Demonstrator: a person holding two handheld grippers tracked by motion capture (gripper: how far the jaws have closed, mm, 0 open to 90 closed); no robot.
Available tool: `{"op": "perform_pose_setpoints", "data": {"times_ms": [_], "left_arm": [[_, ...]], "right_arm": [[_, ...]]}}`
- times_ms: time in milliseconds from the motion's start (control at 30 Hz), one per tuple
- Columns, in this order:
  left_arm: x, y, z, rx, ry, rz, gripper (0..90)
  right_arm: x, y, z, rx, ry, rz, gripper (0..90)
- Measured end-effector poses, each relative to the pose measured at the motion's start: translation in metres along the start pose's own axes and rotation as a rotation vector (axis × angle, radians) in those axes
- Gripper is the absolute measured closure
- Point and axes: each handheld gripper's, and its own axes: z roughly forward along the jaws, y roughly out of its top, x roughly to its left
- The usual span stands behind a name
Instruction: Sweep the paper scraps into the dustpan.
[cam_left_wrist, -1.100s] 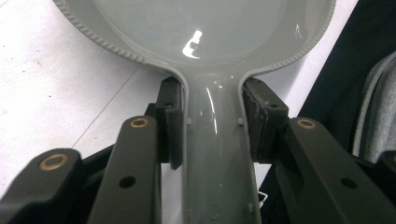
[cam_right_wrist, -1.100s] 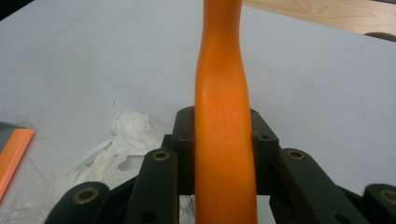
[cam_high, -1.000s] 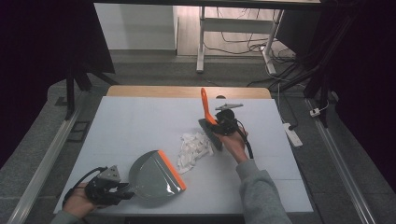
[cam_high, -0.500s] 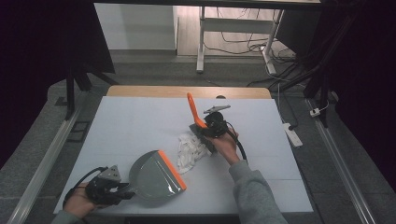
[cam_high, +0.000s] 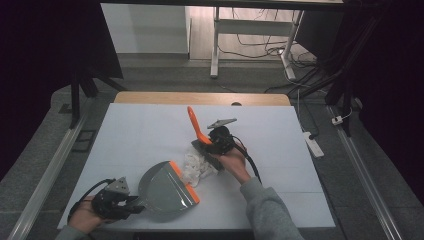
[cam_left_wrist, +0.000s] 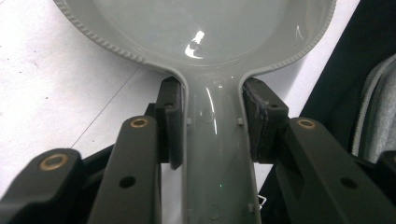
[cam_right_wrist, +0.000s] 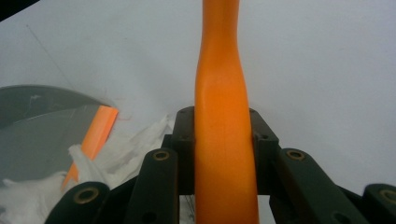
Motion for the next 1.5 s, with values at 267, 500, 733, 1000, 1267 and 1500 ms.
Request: {"op": "perform_pose_setpoints", "data": {"times_ms": [267,500,733,1000,1267,1500], "left_arm": [[0.000,0.000,0.000,-0.001,0.001,-0.001,61.5],[0.000,0.000,0.000,-0.002,0.003,-0.001,61.6],[-0.001,0.000,0.000,-0.003,0.004,-0.002,61.5],[-0.001,0.001,0.001,-0.003,0.003,-0.005,61.6],[0.000,0.001,0.001,-0.003,0.002,-0.006,61.5],[0.000,0.001,0.001,-0.006,0.004,-0.005,61.5]], "right_arm": [[0.016,-0.001,0.000,-0.006,0.054,-0.005,70.5],[0.030,-0.002,0.004,-0.011,0.080,-0.028,70.5],[0.037,-0.003,0.004,-0.016,0.088,-0.032,70.5],[0.056,-0.004,0.007,-0.010,0.143,-0.033,70.4],[0.087,-0.003,0.007,-0.025,0.248,-0.085,70.4],[0.073,0.007,-0.014,-0.124,0.206,-0.079,70.4]]}}
